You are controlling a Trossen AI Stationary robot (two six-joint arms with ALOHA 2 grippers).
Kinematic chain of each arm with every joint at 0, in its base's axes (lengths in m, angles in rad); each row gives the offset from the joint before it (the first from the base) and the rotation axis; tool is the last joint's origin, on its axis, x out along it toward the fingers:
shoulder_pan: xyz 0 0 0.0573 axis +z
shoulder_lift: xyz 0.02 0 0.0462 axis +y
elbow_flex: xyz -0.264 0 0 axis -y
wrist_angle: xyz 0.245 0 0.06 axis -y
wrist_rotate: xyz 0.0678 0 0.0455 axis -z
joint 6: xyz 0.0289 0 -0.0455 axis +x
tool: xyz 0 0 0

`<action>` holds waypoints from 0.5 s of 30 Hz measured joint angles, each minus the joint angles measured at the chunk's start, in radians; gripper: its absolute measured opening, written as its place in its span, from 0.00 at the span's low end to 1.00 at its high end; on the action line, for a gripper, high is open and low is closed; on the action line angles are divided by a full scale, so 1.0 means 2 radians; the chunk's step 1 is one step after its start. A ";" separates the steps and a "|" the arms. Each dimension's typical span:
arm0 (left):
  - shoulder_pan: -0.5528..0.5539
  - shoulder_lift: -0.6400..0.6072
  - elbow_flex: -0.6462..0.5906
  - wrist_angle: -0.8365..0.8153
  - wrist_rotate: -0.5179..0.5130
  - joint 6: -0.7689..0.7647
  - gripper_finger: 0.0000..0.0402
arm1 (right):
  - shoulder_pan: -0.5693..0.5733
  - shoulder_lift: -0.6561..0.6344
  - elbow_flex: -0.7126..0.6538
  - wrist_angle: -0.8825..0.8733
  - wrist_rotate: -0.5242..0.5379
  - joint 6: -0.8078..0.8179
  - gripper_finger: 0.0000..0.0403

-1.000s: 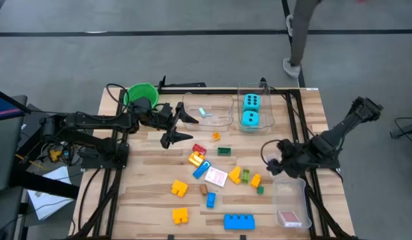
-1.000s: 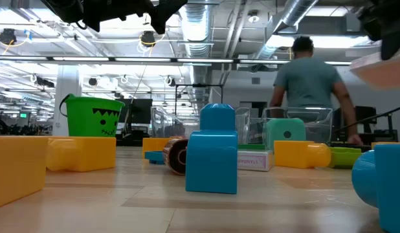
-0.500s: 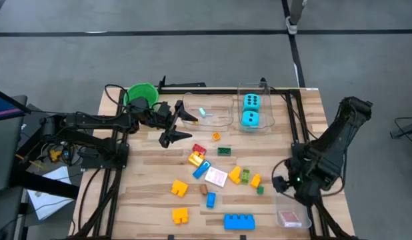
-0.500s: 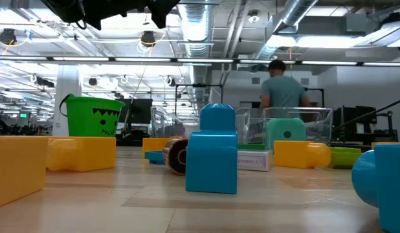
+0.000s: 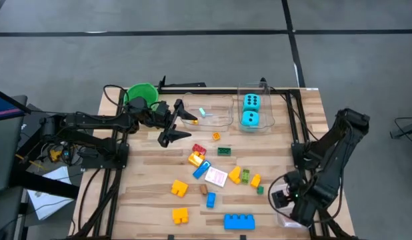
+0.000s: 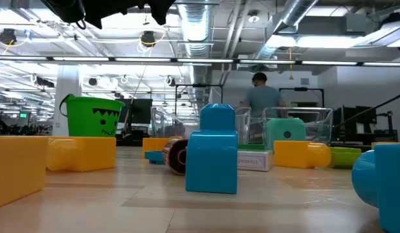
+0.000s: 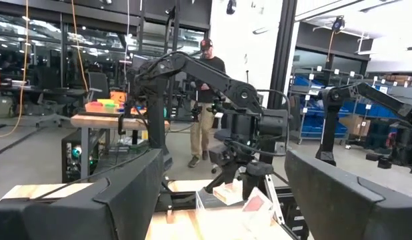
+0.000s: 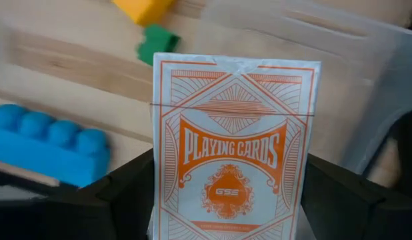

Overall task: Pick & Place Toys
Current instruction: Put the orange deck of cards into the white bin

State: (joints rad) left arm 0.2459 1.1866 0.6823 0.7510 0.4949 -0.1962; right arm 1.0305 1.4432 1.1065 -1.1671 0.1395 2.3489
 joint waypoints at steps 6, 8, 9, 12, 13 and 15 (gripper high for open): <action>-0.003 0.000 0.000 0.003 0.000 -0.010 0.77 | 0.006 0.023 0.011 -0.014 -0.021 0.000 0.74; -0.007 0.000 0.000 0.004 0.000 -0.010 0.77 | 0.006 0.030 0.011 -0.015 -0.021 0.000 0.74; -0.010 0.000 0.000 0.004 0.000 -0.010 0.77 | 0.008 0.034 0.011 -0.015 -0.025 0.000 0.74; -0.014 0.000 0.000 0.004 0.000 -0.011 0.77 | 0.009 0.043 0.010 -0.022 -0.037 0.000 0.74; -0.016 0.000 0.000 0.004 0.000 -0.011 0.77 | 0.009 0.047 0.010 -0.024 -0.041 0.000 0.74; -0.016 0.000 0.000 0.004 0.000 -0.011 0.77 | 0.009 0.051 0.010 -0.033 -0.049 0.000 0.74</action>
State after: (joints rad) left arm 0.2138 1.1866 0.6824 0.7597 0.4950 -0.2175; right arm 1.0490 1.5451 1.1270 -1.2321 0.0419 2.3491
